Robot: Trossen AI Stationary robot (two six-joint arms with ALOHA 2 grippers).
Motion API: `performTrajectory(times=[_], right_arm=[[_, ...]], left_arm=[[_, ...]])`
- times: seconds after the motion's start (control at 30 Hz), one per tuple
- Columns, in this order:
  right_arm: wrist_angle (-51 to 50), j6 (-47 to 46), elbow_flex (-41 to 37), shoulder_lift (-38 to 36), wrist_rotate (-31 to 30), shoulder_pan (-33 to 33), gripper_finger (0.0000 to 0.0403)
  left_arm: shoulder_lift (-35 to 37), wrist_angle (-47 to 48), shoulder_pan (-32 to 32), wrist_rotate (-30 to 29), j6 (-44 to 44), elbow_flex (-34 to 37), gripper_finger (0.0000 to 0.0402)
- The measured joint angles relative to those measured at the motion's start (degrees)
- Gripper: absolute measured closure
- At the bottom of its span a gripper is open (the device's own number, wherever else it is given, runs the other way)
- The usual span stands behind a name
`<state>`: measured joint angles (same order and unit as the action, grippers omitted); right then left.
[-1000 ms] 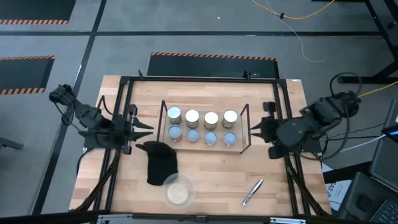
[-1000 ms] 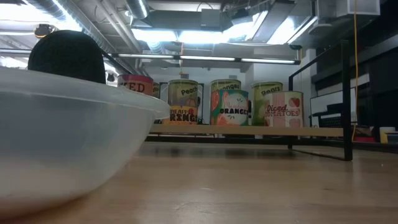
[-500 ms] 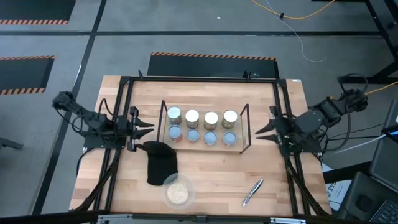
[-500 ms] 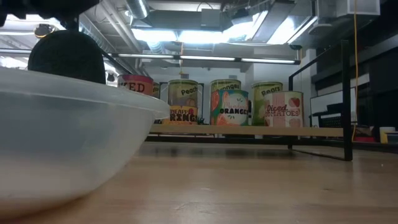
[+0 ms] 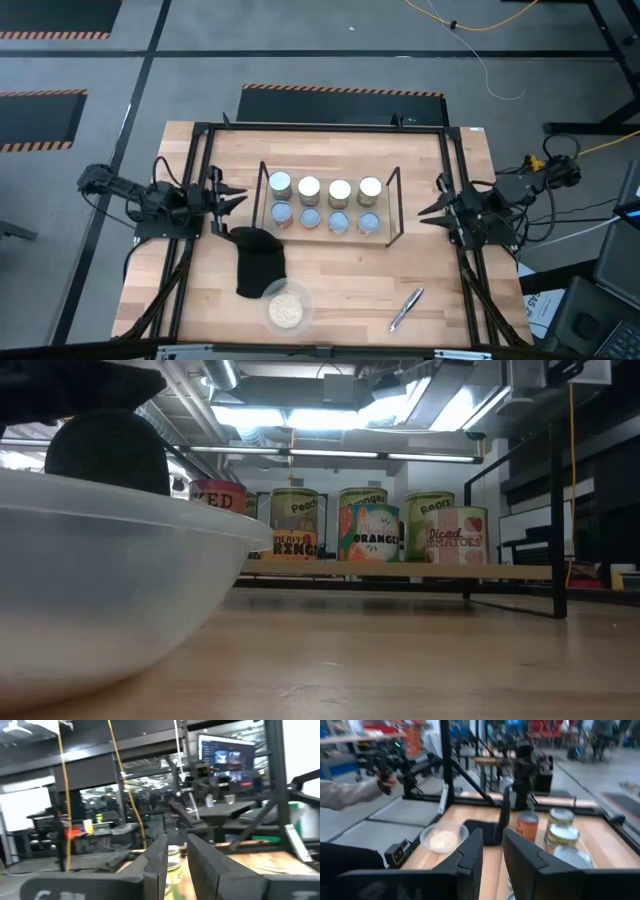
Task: Pick and place cans onto a shelf
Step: Return to Home Position
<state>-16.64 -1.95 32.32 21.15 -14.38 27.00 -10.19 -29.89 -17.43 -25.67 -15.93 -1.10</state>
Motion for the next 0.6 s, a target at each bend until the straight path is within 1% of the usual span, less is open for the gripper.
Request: performTrajectory(times=[0.13, 0.27, 0.5, 0.6], right_arm=[[6.92, 2.56, -5.96, -4.91, 3.83, -0.54, 0.0324], [9.67, 2.18, -10.33, -9.47, 6.07, -1.19, 0.0324], [9.70, 2.54, -15.61, -16.69, 6.72, -1.35, 0.0324], [9.78, 2.35, -18.77, -19.54, 6.65, -1.35, 0.0324]], left_arm=[[2.36, 0.70, 5.38, 3.01, -0.94, 0.63, 0.0337], [4.57, 2.45, 10.57, 7.89, -0.73, 0.63, 0.0338], [7.69, 15.06, 17.44, 15.93, 5.81, 0.63, 0.0337], [8.12, 18.63, 19.77, 19.17, 8.21, 0.63, 0.0337]])
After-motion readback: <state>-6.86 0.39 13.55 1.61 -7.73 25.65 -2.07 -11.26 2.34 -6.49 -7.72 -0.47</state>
